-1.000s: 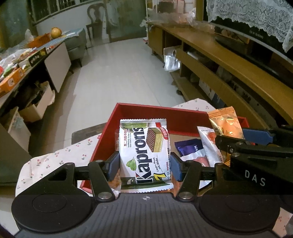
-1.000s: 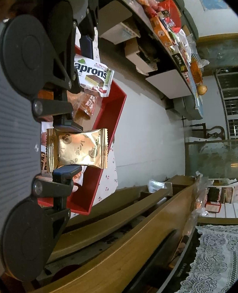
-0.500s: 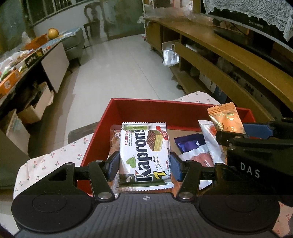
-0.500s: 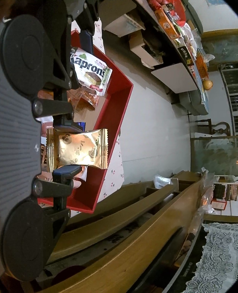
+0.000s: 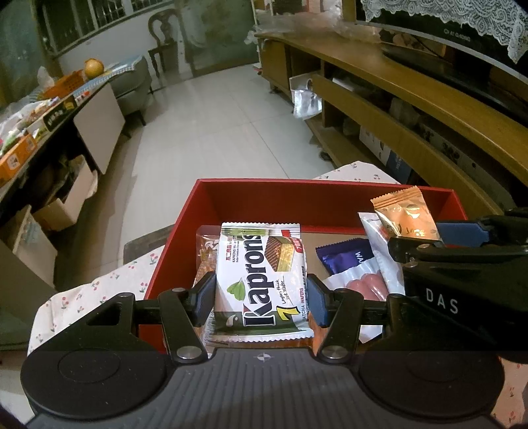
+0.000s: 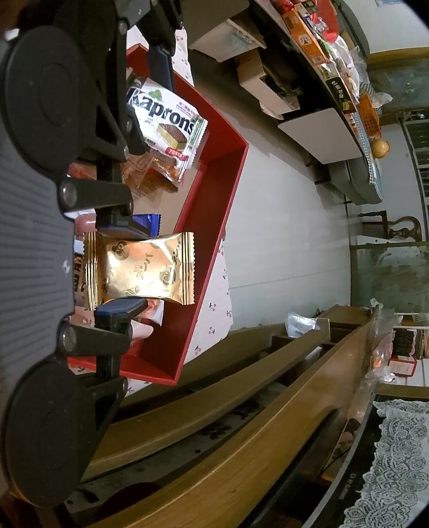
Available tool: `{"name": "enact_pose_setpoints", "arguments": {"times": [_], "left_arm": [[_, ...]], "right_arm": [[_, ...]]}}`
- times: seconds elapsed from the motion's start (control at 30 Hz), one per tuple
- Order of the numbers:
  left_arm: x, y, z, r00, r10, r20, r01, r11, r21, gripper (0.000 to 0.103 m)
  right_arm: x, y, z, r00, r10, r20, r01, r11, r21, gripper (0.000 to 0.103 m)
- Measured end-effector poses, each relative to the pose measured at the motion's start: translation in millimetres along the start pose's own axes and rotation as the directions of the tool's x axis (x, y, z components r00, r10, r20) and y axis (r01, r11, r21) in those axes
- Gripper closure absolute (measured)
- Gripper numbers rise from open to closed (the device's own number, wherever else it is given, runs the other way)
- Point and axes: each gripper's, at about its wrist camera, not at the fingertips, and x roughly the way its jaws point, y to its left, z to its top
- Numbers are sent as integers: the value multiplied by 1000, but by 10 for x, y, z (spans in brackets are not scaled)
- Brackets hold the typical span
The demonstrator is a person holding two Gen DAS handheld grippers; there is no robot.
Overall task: Organize snacks
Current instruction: 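Lower the Kapro bar and gold packet into the red box, open both tools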
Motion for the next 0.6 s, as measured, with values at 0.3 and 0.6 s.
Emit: {"name": "enact_pose_setpoints", "arguments": {"times": [0.3,0.6], "left_arm": [[22,-31,-23,1000,16,3,-16,1000,20,40],[48,-63,-53,1000,29,2,-29,999,41,39]], "right_arm": [[85,-13,-17,1000,-3,-23,4,1000,4,41],[164,-9,-60,998,-12,-66,12,1000,-4,41]]}}
